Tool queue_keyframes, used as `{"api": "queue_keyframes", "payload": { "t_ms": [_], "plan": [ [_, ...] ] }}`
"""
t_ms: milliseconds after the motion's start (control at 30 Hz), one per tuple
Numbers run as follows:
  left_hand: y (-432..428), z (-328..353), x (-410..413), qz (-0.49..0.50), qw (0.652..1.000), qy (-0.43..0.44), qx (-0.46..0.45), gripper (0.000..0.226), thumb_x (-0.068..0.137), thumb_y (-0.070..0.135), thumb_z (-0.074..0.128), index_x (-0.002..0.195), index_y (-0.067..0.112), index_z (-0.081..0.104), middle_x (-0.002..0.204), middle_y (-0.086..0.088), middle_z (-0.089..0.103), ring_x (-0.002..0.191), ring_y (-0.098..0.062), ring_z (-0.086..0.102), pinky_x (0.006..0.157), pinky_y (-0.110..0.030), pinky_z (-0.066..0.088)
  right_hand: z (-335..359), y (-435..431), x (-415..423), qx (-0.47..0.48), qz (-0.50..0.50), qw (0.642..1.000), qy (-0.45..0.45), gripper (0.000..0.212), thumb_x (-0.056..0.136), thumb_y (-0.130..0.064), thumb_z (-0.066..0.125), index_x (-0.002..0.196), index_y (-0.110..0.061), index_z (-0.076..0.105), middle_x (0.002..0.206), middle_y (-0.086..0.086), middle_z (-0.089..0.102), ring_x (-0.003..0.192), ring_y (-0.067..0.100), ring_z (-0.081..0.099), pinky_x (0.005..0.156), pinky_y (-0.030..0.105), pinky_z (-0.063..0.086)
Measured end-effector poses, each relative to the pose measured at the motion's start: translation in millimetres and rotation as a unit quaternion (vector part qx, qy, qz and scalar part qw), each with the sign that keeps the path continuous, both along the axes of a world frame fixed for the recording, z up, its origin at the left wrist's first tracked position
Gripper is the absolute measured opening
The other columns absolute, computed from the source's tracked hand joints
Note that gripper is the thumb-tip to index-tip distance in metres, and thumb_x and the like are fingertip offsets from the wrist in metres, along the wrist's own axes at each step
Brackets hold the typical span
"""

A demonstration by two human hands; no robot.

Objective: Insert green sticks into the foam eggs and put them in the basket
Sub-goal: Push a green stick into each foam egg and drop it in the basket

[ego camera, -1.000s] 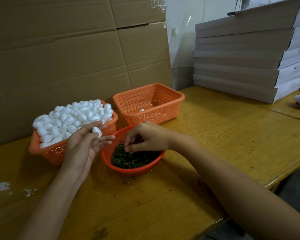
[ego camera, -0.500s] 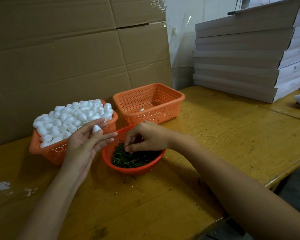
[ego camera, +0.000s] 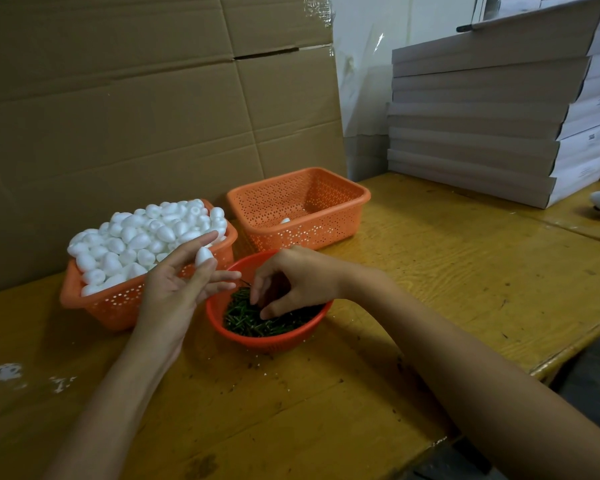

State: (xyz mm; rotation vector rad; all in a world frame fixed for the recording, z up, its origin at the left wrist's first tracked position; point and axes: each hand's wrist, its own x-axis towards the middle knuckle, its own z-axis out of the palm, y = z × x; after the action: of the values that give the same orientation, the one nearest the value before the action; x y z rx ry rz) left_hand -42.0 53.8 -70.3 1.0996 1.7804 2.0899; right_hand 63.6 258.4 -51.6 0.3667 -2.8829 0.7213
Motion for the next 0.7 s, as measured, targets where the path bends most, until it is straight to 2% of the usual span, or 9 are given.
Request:
{"api": "queue_keyframes", "payload": {
  "t_ms": [133, 267, 367, 533, 700],
  "plan": [
    [-0.4, 0.3, 1.2, 0.013, 1.000, -0.018, 0.012, 0.042, 0.091, 0.020, 0.075, 0.133, 0.027, 0.072, 0.127, -0.004, 0.075, 0.101, -0.031, 0.079, 0.078, -0.028, 0.064, -1.6, 1.2, -0.7, -0.004, -0.003, 1.000, -0.011, 0.025, 0.085, -0.025, 0.085, 0.108, -0.028, 0.077, 0.106, -0.014, 0.076, 0.099, 0.000, 0.068, 0.096, 0.039, 0.054],
    [-0.1, 2.2, 3.4, 0.011, 0.999, -0.030, 0.023, 0.029, 0.092, 0.021, 0.074, 0.120, 0.027, 0.078, 0.124, -0.009, 0.077, 0.094, -0.028, 0.080, 0.079, -0.028, 0.065, -1.0, 1.7, -0.8, -0.013, 0.002, 1.000, -0.019, 0.023, 0.085, -0.021, 0.085, 0.106, -0.027, 0.077, 0.100, -0.015, 0.078, 0.096, -0.004, 0.069, 0.096, 0.036, 0.054],
    [0.2, 1.8, 4.8, 0.012, 0.999, -0.030, 0.019, 0.027, 0.092, 0.019, 0.073, 0.117, 0.027, 0.080, 0.118, -0.010, 0.079, 0.089, -0.026, 0.080, 0.079, -0.027, 0.064, -0.5, 1.6, -0.4, -0.020, 0.010, 1.000, -0.021, 0.021, 0.086, -0.017, 0.084, 0.104, -0.025, 0.078, 0.099, -0.014, 0.078, 0.096, -0.003, 0.071, 0.096, 0.039, 0.055],
    [0.5, 0.3, 2.5, 0.027, 0.999, -0.022, 0.002, 0.024, 0.097, 0.002, 0.069, 0.117, 0.012, 0.077, 0.118, -0.011, 0.079, 0.086, -0.026, 0.079, 0.075, -0.027, 0.064, -0.4, 0.9, -0.4, -0.010, 0.010, 1.000, -0.008, 0.017, 0.087, -0.019, 0.083, 0.103, -0.024, 0.079, 0.102, -0.013, 0.078, 0.097, -0.001, 0.070, 0.095, 0.038, 0.055],
    [0.9, 1.2, 2.6, 0.032, 0.999, -0.033, 0.007, 0.020, 0.096, -0.001, 0.070, 0.110, 0.011, 0.078, 0.111, -0.012, 0.078, 0.082, -0.026, 0.079, 0.073, -0.027, 0.065, 0.1, 0.4, -0.2, -0.015, 0.009, 1.000, 0.001, 0.013, 0.092, -0.024, 0.079, 0.105, -0.024, 0.080, 0.102, -0.013, 0.078, 0.093, -0.003, 0.068, 0.091, 0.030, 0.054]
  ]
}}
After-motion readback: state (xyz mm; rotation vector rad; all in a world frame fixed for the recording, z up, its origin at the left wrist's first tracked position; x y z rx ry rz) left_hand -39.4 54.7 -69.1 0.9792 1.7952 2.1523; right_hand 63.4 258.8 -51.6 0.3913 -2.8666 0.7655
